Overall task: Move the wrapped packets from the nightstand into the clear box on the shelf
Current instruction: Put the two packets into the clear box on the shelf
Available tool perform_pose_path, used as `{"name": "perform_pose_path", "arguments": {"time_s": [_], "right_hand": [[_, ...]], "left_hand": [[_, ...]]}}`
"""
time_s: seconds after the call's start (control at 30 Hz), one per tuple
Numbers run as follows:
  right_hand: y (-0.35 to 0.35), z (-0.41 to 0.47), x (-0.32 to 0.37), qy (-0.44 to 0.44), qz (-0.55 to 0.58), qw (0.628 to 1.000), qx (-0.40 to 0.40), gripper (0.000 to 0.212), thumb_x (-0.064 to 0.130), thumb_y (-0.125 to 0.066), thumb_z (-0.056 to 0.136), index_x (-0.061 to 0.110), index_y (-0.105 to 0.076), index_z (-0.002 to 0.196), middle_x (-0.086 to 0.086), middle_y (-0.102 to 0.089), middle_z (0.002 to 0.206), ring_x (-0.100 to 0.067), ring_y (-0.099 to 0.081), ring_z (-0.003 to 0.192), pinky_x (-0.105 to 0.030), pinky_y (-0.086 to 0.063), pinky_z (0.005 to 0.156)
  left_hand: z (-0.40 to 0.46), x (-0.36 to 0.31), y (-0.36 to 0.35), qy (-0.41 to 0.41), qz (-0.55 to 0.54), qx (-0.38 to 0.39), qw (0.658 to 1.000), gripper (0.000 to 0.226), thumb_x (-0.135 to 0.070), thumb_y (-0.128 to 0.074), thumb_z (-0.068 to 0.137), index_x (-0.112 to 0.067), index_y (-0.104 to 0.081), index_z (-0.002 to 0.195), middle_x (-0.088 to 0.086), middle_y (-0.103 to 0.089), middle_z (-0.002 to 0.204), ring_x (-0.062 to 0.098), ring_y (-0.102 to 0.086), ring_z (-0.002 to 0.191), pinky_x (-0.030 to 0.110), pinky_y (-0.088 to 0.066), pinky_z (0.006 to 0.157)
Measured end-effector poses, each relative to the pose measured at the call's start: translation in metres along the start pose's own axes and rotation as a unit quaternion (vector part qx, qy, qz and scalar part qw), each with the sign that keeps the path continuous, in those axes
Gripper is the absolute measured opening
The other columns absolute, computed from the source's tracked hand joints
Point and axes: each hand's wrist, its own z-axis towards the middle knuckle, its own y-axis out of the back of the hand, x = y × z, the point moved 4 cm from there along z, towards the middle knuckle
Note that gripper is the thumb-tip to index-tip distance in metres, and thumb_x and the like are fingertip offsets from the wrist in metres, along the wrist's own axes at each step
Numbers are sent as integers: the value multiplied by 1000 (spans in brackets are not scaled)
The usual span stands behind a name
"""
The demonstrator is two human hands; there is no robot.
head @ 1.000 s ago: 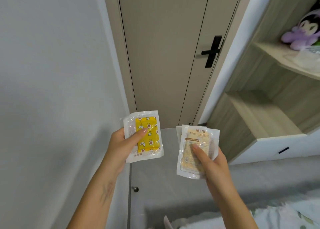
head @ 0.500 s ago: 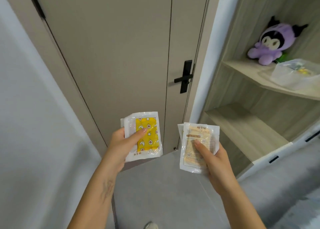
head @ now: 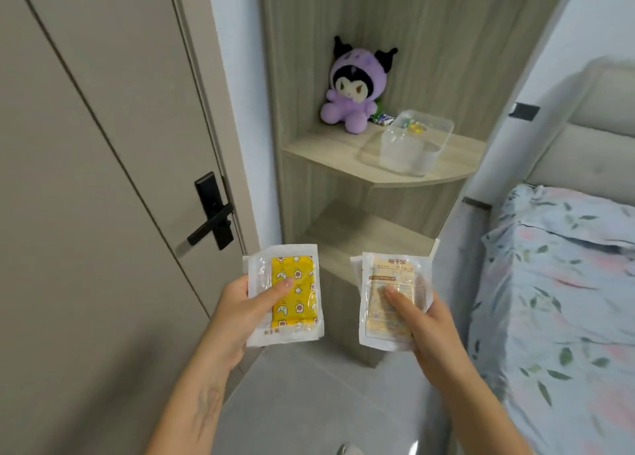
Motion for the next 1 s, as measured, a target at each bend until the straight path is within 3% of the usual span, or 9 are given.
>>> {"name": "perform_pose_path", "arguments": {"time_s": [0.2, 0.4, 0.6, 0.7, 0.77, 0.83, 0.9, 1.0], "right_hand": [[16, 86, 37, 36, 3, 998, -44, 22, 18, -62, 91, 16, -65, 113, -2, -75, 100, -20, -72, 92, -35, -55, 81], [30, 185, 84, 62, 25, 996, -55, 20, 24, -57, 94, 17, -64, 111, -1, -75, 96, -16, -72, 87, -27, -55, 70], [53, 265, 157, 162, -17, 984, -67, 17, 16, -60, 92, 26, -63, 105, 8, -75, 90, -7, -71, 83, -19, -55, 65], [65, 316, 201, 210, -121, 967, -72, 45, 19, -67, 88, 36, -48, 125, 15, -63, 118, 0, -64, 100, -17, -55, 74], [67, 354, 218, 177, -216, 957, -73, 53, 25, -71, 85, 28, -46, 132, 6, -59, 124, -7, -62, 102, -21, -54, 78], [68, 390, 226, 119, -304, 943, -58, 41, 31, -73, 82, 13, -61, 117, -9, -69, 112, -21, -68, 94, -34, -57, 79], [65, 420, 227, 71, -377, 923, 3, 35, 34, -74, 80, 11, -68, 105, -10, -73, 101, -25, -70, 92, -41, -56, 85], [63, 451, 209, -16, -549, 830, 101, 33, 41, -73, 81, 18, -65, 104, 4, -70, 95, -16, -66, 92, -24, -51, 78]], "left_hand": [[100, -43, -58, -20, 10, 59, 998, 16, -20, -73, 80, -15, -71, 95, 4, -77, 85, 20, -75, 74, 32, -59, 60], [189, -87, -124, -37, 1, 93, 995, 16, -23, -72, 81, -19, -70, 97, 1, -77, 87, 17, -75, 78, 30, -59, 61], [243, -111, -164, -20, -38, 98, 994, 19, -23, -71, 83, -23, -68, 102, -1, -76, 92, 17, -74, 82, 28, -59, 61], [274, -120, -172, -12, -55, 90, 994, 21, -23, -70, 84, -22, -68, 105, 1, -76, 95, 19, -74, 85, 33, -60, 68], [294, -125, -175, -8, -61, 80, 995, 19, -21, -69, 85, -21, -69, 104, 1, -77, 94, 19, -74, 84, 34, -60, 68], [311, -131, -177, -5, -75, 78, 994, 16, -17, -68, 86, -19, -69, 102, 2, -77, 93, 19, -74, 83, 34, -60, 67], [327, -138, -180, -1, -82, 82, 993, 15, -15, -68, 85, -17, -70, 101, 4, -77, 92, 22, -74, 84, 38, -60, 71], [348, -144, -187, 6, -84, 90, 992, 18, -15, -69, 84, -15, -70, 102, 6, -77, 92, 24, -73, 85, 42, -59, 76]]}}
